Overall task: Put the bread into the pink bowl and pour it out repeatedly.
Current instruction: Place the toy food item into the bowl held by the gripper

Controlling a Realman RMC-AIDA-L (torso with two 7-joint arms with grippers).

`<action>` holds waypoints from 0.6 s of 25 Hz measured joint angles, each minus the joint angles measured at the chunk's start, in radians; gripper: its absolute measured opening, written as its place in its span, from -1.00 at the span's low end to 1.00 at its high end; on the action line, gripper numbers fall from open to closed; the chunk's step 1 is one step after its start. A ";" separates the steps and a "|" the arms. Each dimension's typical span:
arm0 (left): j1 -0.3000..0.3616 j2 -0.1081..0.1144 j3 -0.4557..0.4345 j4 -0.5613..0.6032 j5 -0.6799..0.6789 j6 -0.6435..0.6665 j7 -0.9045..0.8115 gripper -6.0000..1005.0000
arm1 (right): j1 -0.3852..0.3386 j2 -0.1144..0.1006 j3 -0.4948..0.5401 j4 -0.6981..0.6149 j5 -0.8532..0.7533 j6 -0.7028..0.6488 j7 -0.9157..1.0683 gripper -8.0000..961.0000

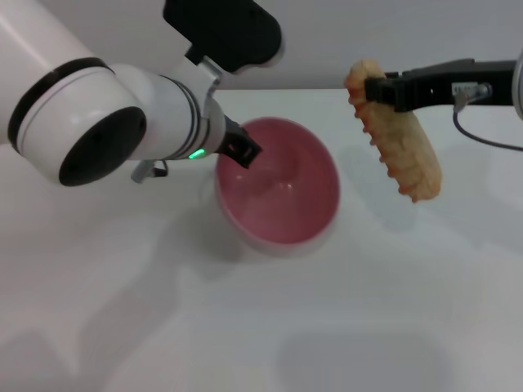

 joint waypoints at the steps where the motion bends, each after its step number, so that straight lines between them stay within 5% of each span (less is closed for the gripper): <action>1: -0.002 0.000 0.007 0.000 -0.014 0.006 0.000 -0.87 | 0.010 0.000 -0.001 0.006 -0.007 -0.006 0.000 -0.70; 15: -0.009 -0.001 0.022 0.016 -0.124 0.049 0.007 -0.87 | 0.083 0.001 -0.051 0.140 -0.016 -0.091 -0.007 -0.71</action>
